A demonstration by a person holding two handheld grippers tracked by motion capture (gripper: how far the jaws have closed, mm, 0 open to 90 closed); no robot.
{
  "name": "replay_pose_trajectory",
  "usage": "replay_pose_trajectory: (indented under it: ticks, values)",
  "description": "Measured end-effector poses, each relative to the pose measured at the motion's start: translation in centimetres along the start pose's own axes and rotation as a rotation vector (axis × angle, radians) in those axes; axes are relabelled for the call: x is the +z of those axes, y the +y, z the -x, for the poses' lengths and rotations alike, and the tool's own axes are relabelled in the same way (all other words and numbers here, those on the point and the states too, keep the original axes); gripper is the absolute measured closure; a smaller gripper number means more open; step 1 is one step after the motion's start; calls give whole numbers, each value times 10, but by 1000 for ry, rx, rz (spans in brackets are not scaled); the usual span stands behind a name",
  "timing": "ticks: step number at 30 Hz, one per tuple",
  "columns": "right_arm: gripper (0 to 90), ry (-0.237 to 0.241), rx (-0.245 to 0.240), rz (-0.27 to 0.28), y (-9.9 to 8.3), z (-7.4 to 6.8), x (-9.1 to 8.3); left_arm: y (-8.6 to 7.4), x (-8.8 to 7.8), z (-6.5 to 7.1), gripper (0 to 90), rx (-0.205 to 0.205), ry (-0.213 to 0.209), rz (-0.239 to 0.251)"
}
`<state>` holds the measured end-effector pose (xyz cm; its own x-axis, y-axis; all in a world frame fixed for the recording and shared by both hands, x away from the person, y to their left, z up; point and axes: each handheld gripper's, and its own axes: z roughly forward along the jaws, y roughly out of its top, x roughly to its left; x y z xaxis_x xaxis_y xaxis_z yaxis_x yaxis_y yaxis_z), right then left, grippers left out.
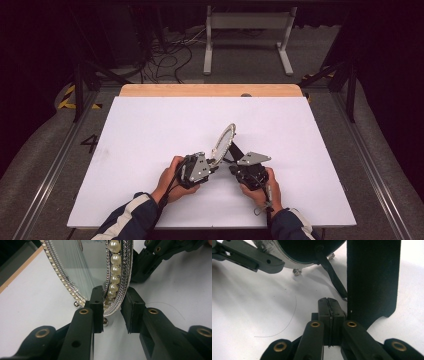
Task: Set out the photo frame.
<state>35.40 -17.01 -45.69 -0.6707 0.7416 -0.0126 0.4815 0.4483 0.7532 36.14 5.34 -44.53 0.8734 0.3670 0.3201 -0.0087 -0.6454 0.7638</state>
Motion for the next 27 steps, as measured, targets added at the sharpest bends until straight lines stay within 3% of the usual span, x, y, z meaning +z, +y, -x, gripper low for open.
replay_pose_trajectory:
  ticks: [16, 27]
  values:
    - [882, 14, 17, -9, -1, 14, -6, -6, 7, -2, 703, -64, -29, 9]
    - [893, -17, 17, -10, -1, 20, -13, -6, 8, -3, 713, -69, -53, 9]
